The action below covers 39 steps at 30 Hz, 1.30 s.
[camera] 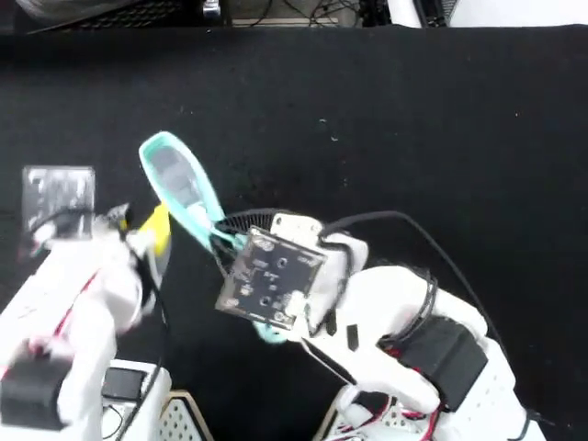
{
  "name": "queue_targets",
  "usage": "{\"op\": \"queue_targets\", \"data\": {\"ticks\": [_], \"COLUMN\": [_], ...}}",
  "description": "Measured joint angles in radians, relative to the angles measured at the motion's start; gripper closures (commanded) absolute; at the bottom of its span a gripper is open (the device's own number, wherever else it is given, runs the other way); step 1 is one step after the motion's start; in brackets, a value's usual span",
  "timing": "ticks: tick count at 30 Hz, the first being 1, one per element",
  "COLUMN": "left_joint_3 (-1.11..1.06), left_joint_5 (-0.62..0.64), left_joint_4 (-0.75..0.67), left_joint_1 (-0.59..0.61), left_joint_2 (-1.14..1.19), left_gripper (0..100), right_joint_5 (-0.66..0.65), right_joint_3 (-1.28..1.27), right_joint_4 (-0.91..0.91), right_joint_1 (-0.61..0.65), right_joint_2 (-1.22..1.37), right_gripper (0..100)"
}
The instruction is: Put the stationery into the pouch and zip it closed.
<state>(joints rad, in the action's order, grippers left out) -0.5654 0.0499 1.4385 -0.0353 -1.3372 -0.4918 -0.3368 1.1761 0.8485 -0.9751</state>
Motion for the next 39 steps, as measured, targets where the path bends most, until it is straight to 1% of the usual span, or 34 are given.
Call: {"op": "queue_targets", "data": {"ticks": [3,5,8,11,14,21,25,27,29,33,35,39], "left_joint_3": [0.038,0.046,0.041,-0.002,-0.06,-0.163,-0.172,-0.172,-0.172,-0.172,-0.172,-0.172], "left_joint_5": [0.0,0.002,0.0,0.0,0.0,-0.002,-0.002,-0.002,-0.002,-0.017,-0.035,-0.041], "left_joint_4": [0.097,0.127,0.137,0.137,0.115,-0.002,-0.008,-0.008,-0.008,-0.008,-0.008,-0.008], "left_joint_1": [-0.095,-0.18,-0.276,-0.31,-0.311,-0.321,-0.322,-0.288,-0.23,-0.103,-0.078,-0.068], "left_joint_2": [-0.052,-0.069,-0.078,-0.08,-0.08,-0.08,-0.08,-0.08,-0.08,-0.08,-0.08,-0.08], "left_gripper": [75,74,74,74,74,74,74,74,74,74,74,74], "right_joint_5": [0.0,0.0,0.0,0.0,0.0,0.0,-0.006,-0.044,-0.081,-0.1,-0.103,-0.103], "right_joint_3": [0.0,0.0,0.009,0.04,0.069,0.114,0.114,0.114,0.114,0.114,0.114,0.114], "right_joint_4": [-0.035,-0.049,-0.054,-0.054,-0.048,0.071,0.11,0.117,0.12,0.12,0.12,0.12], "right_joint_1": [0.0,0.0,0.0,0.0,0.0,-0.002,-0.08,-0.133,-0.18,-0.218,-0.221,-0.222], "right_joint_2": [0.034,0.066,0.11,0.124,0.13,0.13,0.13,0.13,0.126,0.1,0.098,0.098], "right_gripper": [98.6,98.6,98.6,98.6,98.6,98.6,98.6,98.6,98.6,98.6,98.6,98.6]}}
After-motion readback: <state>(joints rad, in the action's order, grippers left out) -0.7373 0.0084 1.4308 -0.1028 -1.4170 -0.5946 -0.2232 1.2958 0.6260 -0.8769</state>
